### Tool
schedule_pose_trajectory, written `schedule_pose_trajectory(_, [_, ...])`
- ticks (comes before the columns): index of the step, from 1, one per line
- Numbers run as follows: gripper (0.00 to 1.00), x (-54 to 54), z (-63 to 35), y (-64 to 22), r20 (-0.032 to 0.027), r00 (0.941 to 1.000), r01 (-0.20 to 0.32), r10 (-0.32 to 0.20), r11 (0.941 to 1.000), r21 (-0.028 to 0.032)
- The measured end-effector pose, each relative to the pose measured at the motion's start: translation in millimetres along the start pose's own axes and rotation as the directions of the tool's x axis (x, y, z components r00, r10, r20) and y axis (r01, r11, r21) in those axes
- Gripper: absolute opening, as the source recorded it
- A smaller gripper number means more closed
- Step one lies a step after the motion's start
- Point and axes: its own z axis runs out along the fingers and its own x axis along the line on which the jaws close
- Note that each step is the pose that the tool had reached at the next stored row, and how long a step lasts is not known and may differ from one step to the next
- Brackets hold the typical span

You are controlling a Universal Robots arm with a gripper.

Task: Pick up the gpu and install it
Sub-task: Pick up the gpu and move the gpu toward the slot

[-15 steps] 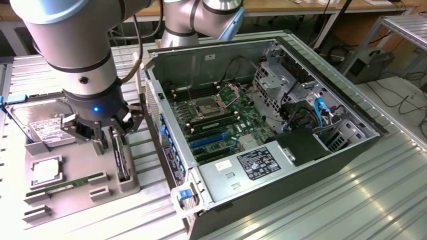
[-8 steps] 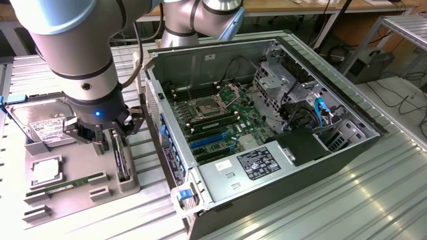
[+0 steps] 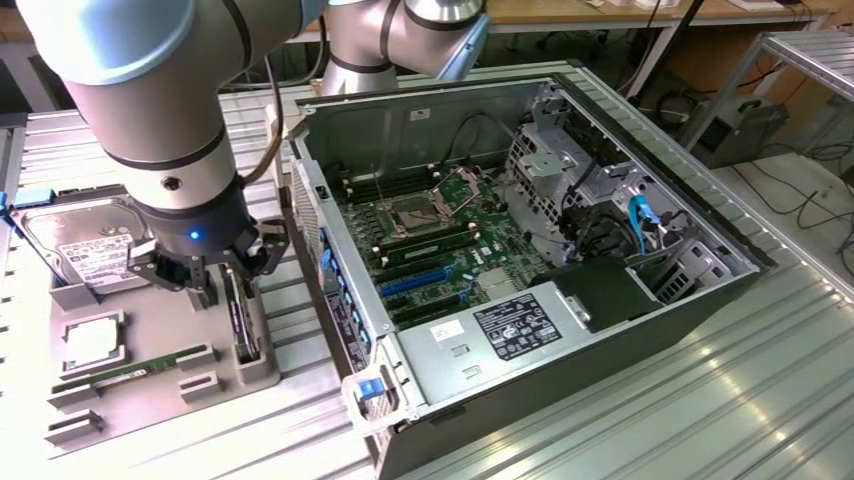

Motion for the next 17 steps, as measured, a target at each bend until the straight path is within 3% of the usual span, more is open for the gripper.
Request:
schedule_pose_trajectory(5, [0.42, 0.2, 2.0, -0.2, -0.0003, 1.0000, 0.000, 0.000, 1.0000, 0.0003])
schedule_pose_trajectory(7, [0.28, 0.2, 2.1, -0.2, -0.0003, 1.0000, 0.000, 0.000, 1.0000, 0.0003])
schedule_pose_trajectory(12, [0.27, 0.2, 2.2, -0.2, -0.0002, 1.0000, 0.001, -0.001, 1.0000, 0.0002])
schedule_pose_trajectory(17, [0.27, 0.2, 2.3, -0.3, -0.0038, 0.9983, 0.057, -0.057, 0.9983, -0.0015])
